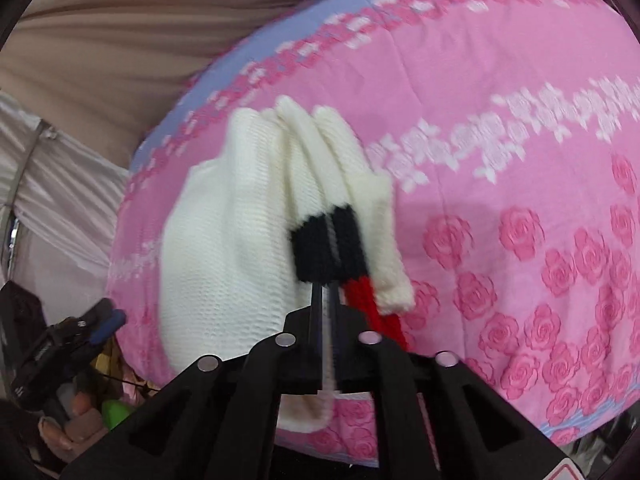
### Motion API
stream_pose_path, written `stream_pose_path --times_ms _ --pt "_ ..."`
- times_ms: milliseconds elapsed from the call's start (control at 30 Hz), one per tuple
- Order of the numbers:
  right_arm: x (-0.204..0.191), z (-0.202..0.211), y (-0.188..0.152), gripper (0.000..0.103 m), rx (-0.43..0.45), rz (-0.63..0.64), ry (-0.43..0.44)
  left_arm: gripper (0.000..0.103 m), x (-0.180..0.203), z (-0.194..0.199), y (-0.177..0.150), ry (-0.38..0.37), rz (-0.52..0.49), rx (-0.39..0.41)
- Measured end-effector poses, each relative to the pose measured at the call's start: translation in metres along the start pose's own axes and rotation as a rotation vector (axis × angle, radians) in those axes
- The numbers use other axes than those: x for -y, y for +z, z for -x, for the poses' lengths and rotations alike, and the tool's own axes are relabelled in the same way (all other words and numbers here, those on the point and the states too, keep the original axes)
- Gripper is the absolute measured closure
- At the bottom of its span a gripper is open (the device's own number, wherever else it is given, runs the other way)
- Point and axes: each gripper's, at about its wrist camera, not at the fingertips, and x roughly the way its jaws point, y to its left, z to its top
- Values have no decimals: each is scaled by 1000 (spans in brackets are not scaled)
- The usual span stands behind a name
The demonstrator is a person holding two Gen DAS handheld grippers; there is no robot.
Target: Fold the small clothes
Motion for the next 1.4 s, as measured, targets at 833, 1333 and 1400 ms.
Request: stream_pose_path --times_ms 833,1333,1400 --pt "33 -3 -44 35 -110 -170 39 50 -19 -7 7 157 -7 2" --pt "-223 -57 -15 82 -196 362 278 50 -122 85 30 200 259 243" --pt "-286 -103 -36 82 -286 526 268 50 -157 115 28 249 336 316"
